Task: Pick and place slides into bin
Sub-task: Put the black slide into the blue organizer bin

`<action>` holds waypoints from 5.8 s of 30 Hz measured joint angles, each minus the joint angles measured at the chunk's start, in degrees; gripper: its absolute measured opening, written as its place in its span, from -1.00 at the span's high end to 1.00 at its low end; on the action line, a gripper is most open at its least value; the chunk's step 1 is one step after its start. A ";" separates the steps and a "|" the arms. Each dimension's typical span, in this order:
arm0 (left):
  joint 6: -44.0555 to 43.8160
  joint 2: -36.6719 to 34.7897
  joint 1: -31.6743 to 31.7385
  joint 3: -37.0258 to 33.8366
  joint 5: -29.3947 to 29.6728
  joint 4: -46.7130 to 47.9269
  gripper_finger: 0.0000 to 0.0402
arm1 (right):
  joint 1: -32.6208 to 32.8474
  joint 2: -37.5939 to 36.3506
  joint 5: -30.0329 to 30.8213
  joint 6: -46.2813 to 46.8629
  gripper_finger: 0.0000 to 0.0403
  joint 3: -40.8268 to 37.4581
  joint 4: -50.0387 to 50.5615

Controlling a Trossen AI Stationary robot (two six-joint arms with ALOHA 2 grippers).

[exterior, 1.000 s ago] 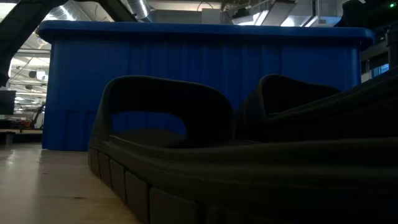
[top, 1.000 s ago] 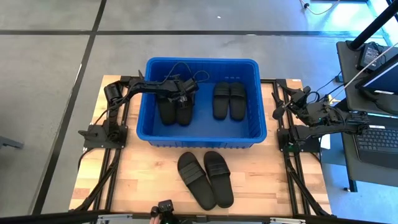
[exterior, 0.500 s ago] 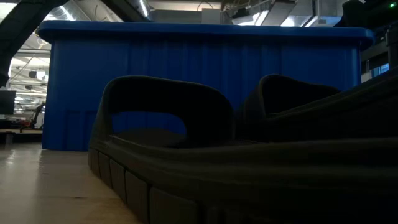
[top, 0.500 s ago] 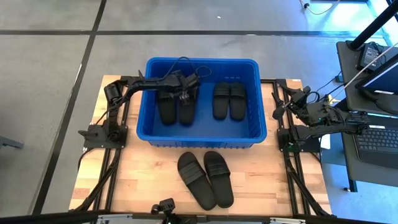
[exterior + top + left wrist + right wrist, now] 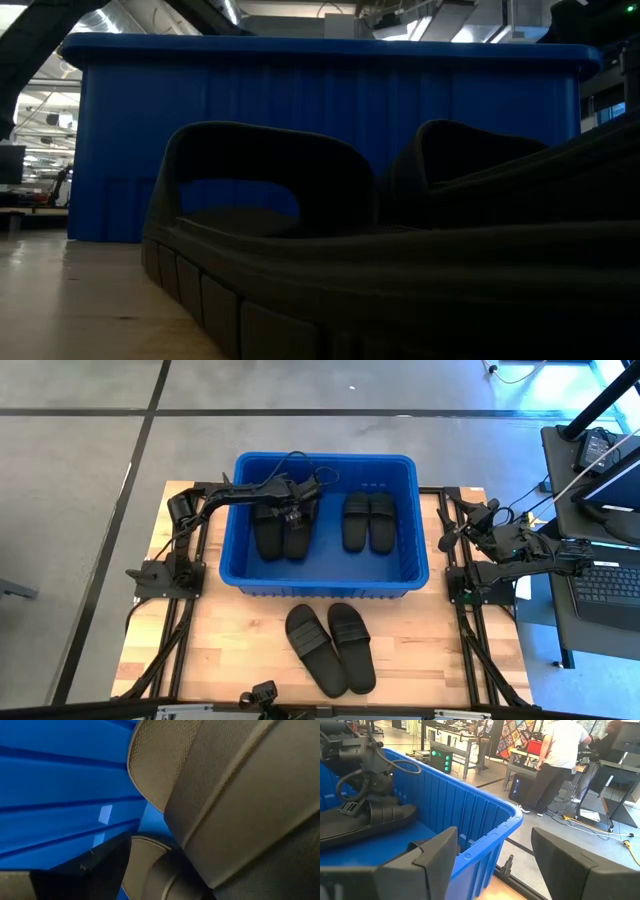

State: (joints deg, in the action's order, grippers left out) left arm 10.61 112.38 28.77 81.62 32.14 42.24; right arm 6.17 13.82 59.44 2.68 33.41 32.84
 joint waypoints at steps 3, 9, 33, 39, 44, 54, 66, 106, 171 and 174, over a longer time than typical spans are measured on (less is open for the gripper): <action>0.00 0.00 -0.17 0.00 -1.22 1.29 -0.51 | 0.00 -0.02 0.00 0.02 -0.27 0.00 0.00; 0.13 0.00 -0.49 0.00 -6.03 1.24 -0.51 | 0.00 -0.01 0.00 0.02 -0.27 0.00 0.02; 0.23 3.08 -1.52 0.31 -2.73 3.46 -0.51 | 0.00 -0.01 -0.02 0.04 -0.27 0.00 0.02; -0.07 3.95 -2.54 0.39 -1.87 5.18 -0.51 | 0.00 -0.02 -0.04 0.07 -0.27 0.00 0.00; -0.02 3.96 -3.82 0.28 -1.39 7.05 -0.51 | 0.00 -0.02 -0.04 0.07 -0.27 0.00 0.02; 0.47 3.71 -6.63 1.30 -1.47 14.96 -0.50 | 0.00 -0.01 -0.04 0.07 -0.27 -0.01 0.01; 0.66 3.45 -6.59 8.64 -13.90 20.36 -0.51 | 0.00 -0.02 -0.04 0.02 -0.27 0.00 0.02; 9.53 3.13 -0.26 12.31 -49.90 39.99 -0.51 | 0.00 -0.01 -0.04 -0.13 -0.27 0.00 0.01; 27.31 2.86 -7.93 18.06 -40.37 21.50 -0.51 | 0.00 0.00 0.07 0.02 -0.27 0.00 0.02; 26.60 2.82 -8.28 20.21 -38.48 23.74 -0.51 | 0.00 -0.02 0.07 0.00 -0.27 0.00 0.02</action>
State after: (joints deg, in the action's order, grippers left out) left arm 37.21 115.20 20.49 101.84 -6.34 65.98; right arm 6.17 13.81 59.51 2.68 33.41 32.86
